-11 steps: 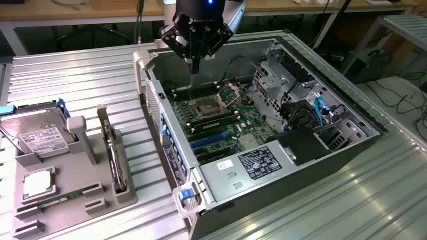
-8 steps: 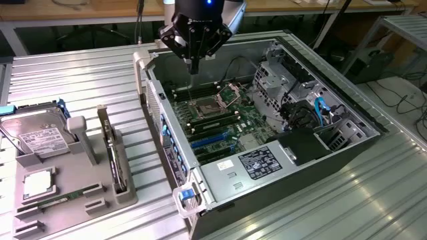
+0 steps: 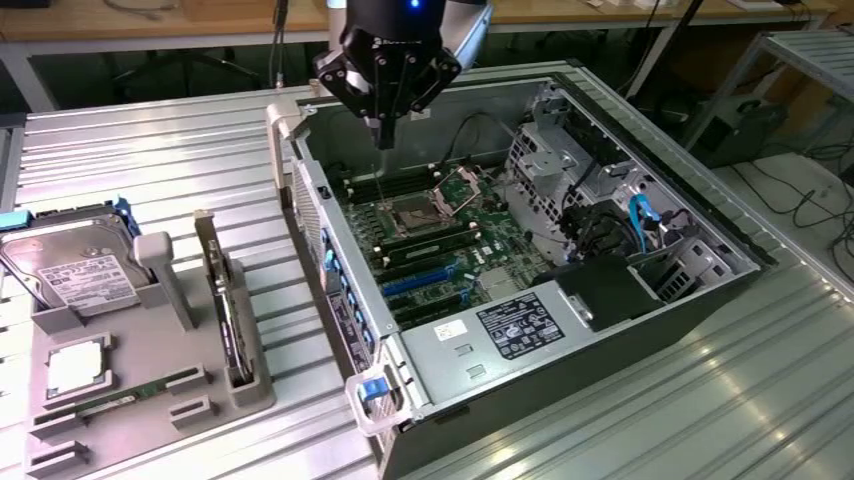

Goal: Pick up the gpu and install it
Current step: 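Reach for the gpu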

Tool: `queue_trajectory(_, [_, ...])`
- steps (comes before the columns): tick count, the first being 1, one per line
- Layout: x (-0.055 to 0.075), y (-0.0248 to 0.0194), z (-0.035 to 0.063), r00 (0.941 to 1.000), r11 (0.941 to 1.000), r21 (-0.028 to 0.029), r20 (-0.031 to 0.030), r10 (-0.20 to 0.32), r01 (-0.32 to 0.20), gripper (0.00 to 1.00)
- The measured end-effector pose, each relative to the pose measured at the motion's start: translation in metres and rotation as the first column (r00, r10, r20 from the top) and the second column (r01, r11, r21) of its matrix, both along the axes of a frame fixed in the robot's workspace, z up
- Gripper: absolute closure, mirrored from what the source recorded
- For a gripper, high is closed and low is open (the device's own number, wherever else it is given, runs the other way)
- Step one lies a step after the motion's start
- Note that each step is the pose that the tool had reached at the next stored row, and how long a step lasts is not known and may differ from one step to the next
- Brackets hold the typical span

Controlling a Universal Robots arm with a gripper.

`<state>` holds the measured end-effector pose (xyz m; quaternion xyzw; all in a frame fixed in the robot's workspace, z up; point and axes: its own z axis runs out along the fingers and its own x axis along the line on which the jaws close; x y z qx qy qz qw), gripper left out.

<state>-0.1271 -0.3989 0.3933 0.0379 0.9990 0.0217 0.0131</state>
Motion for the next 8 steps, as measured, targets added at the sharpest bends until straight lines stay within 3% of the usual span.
queue_trajectory(8, [-0.0049,-0.0001,0.0,1.0,1.0,0.0,0.0,0.0,0.0,0.89])
